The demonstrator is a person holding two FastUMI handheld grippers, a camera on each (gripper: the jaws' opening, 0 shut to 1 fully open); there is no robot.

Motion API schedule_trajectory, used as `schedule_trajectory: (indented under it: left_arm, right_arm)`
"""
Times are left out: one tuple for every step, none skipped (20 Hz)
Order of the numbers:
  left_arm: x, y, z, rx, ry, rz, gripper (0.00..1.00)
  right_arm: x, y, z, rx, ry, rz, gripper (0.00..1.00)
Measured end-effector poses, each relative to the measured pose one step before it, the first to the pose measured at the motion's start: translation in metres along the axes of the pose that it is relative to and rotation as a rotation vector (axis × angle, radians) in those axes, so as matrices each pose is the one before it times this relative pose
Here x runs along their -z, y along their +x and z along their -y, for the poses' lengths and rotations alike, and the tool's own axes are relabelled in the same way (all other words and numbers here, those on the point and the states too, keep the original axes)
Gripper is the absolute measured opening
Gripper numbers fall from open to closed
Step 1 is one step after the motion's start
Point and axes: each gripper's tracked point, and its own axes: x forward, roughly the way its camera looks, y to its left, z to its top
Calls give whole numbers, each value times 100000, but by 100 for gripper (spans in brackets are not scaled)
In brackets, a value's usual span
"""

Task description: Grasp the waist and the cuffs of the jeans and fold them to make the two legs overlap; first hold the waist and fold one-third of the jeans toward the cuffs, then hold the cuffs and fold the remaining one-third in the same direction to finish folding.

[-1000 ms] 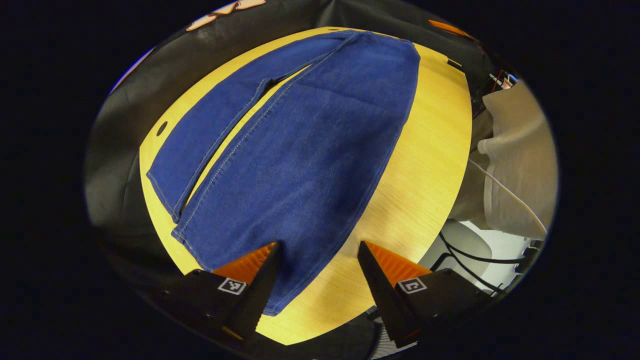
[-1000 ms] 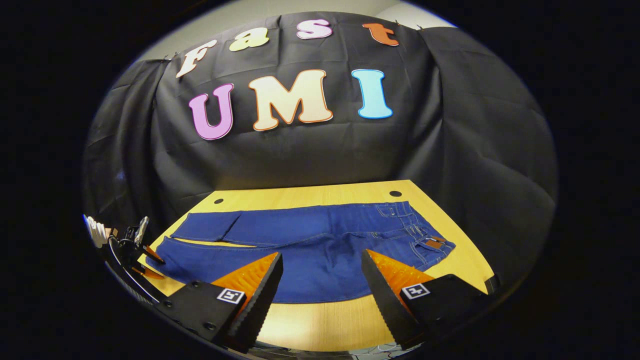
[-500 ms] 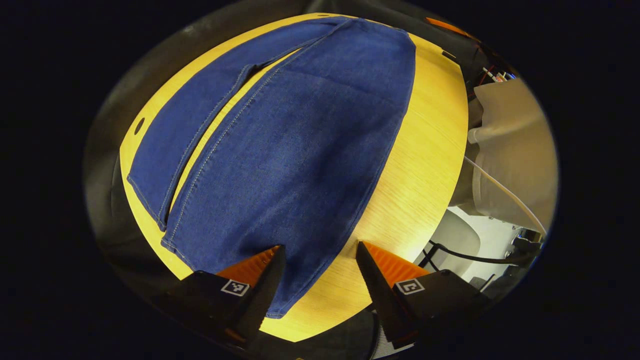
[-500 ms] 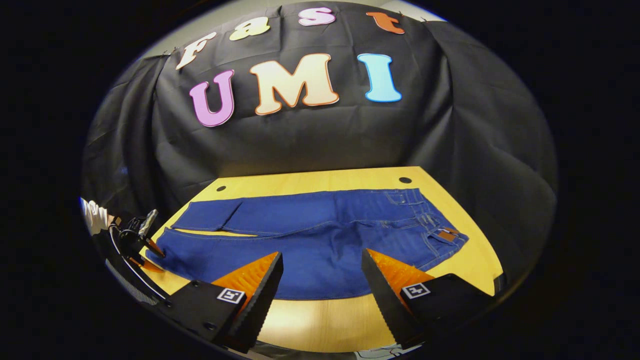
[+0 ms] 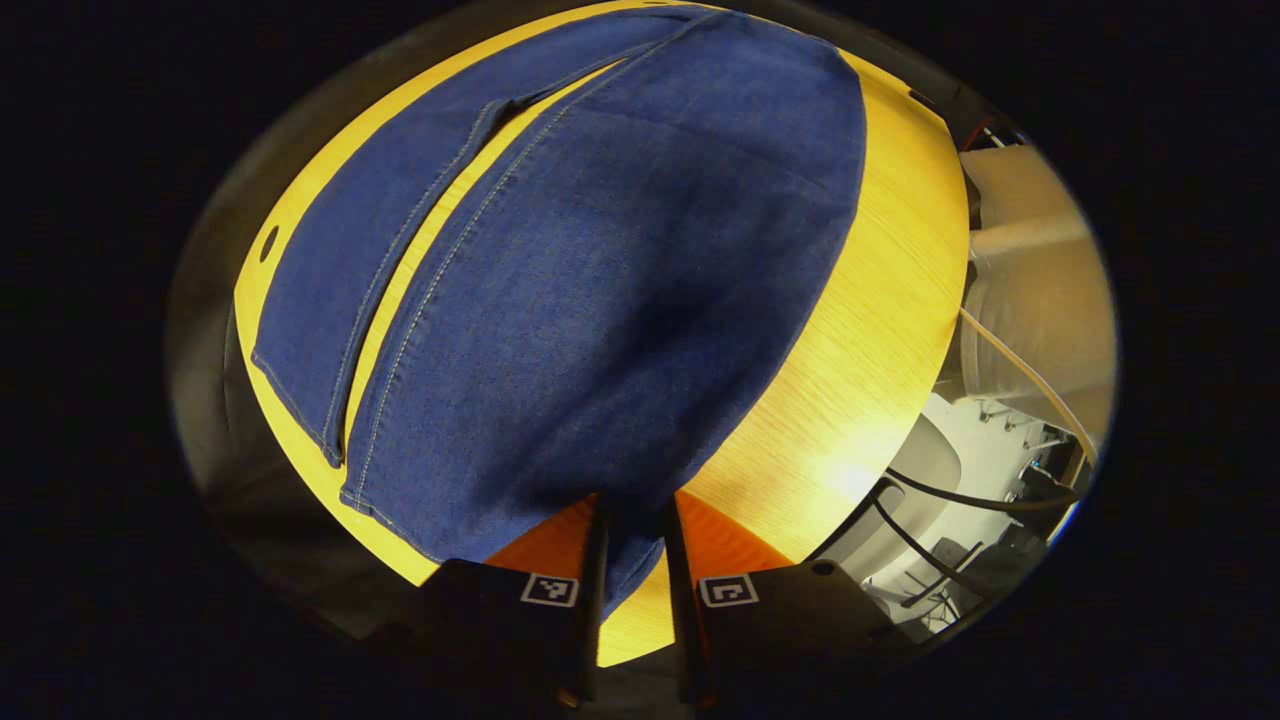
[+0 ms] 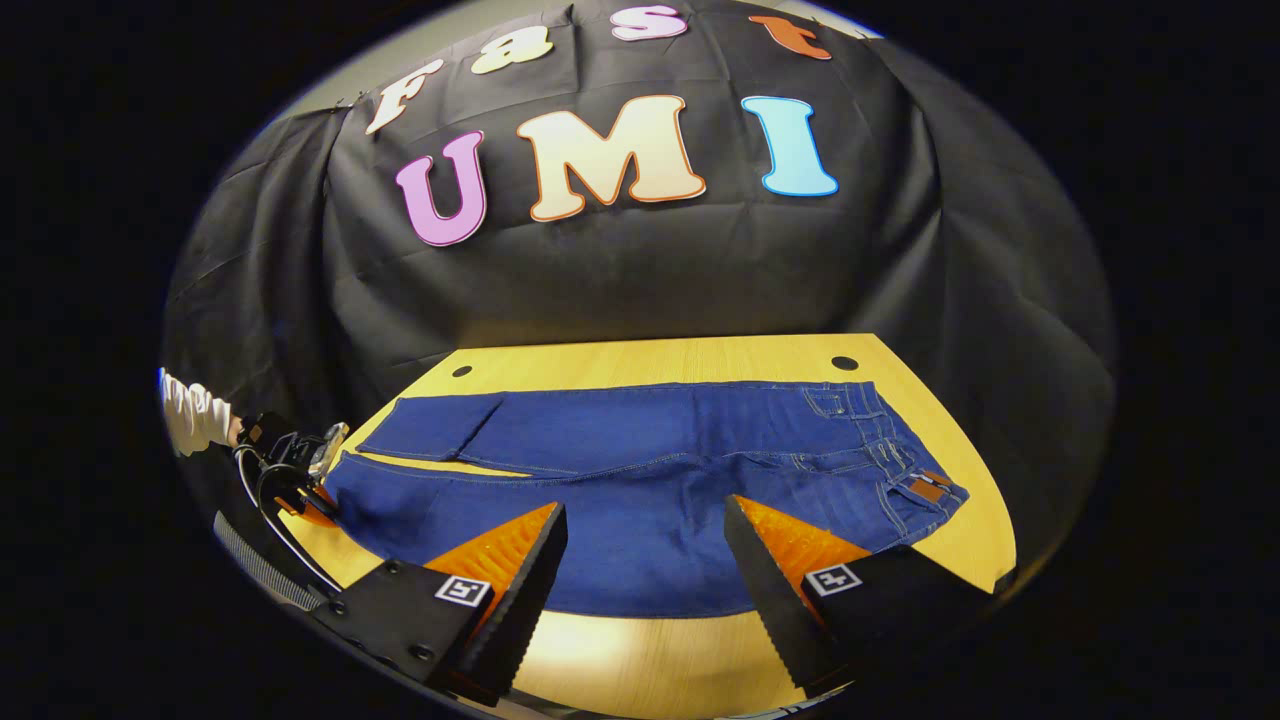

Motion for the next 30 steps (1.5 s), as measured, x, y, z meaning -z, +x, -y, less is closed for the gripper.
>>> schedule_trajectory:
  left_arm:
    - [-269,-76,-288,-319,-454,459,19]
    - [11,106,23,222,-40,437,12]
    - [-38,-59,118,815,469,531,2]
    - [-6,64,-84,538,94,87,0]
    - [-27,12,56,107,-522,-186,0]
    - [-1,-15,24,-332,-226,-221,0]
    - [-12,20,-45,-548,102,-507,0]
    - [130,-14,-144,-552,-164,-695,0]
    - [50,20,-10,-717,-759,-456,0]
    - [-85,138,3,-814,-992,-159,0]
    - [-83,46,6,-855,-909,427,0]
    - [-18,17,-36,-798,-1117,501,0]
    - [-55,23,34,-817,-1343,247,0]
    - [23,-29,39,-735,-996,-118,0]
    - [-36,45,55,-569,-232,-553,0]
    - [64,-60,-56,-493,-401,-977,0]
    - [11,-11,80,-551,-835,-1097,0]
    - [2,23,-53,-502,-271,-403,0]
    - [-7,84,-107,-224,-19,134,0]
    - [-114,21,19,-111,-978,45,0]
    - [-24,-46,56,-137,-1621,-166,0]
    - [-8,69,-45,-137,-1239,-35,0]
    - [-35,16,51,-256,-769,-425,0]
    - [96,35,-86,-311,-403,-529,0]
    - [34,10,-16,-288,-106,-720,0]
    - [-75,-27,44,-187,18,-421,0]
    - [-10,-15,22,-61,-133,-198,0]
    - [27,11,-64,-11,-437,-8,0]
    - [-38,80,54,28,-315,-84,0]
    - [-15,-41,3,97,74,15,0]
  right_arm:
    - [249,96,236,-381,-302,-915,98]
    - [140,141,230,-544,-1034,-713,98]
    - [85,169,270,-780,-1577,-1009,98]
    - [272,-2,125,-1420,-2115,-1357,98]
    - [301,142,218,-1702,-2826,-1457,98]
    - [510,67,744,-2012,-3294,-2161,98]
    - [525,224,575,-2493,-3838,-2961,98]
    - [669,156,615,-2755,-4345,-3396,98]
    - [720,169,516,-2873,-4503,-3961,98]
    - [936,148,621,-2144,-4777,-4272,98]
    - [1073,140,841,-1540,-5049,-4301,98]
    - [1080,243,914,-1165,-4873,-4653,98]
    - [1273,175,710,-1623,-4838,-4484,98]
    - [1099,148,641,-1572,-4649,-3921,98]
    - [1156,250,618,-1629,-4130,-3489,98]
    - [913,209,758,-1033,-3365,-3482,99]
    - [1055,263,778,-567,-2690,-3211,99]
    - [771,432,741,-637,-2169,-2930,99]
    - [678,638,816,-31,-2490,-2580,99]
    - [520,672,616,-482,-2169,-2618,99]
    - [701,806,409,-1321,-1433,-2926,98]
    - [385,586,176,-1478,-1185,-2435,99]
    - [357,617,225,-1258,-1496,-2290,99]
    - [154,407,75,-855,-1781,-1878,99]
    - [-126,409,-138,-1594,-1605,-1003,99]
    - [72,515,-278,-1744,-947,-983,99]
    - [118,371,-92,-1395,-656,-1030,99]
    - [122,162,-209,-2319,145,-1968,99]
    - [-58,77,-155,-1613,777,-280,99]
    - [-87,202,-3,-1666,775,-518,99]
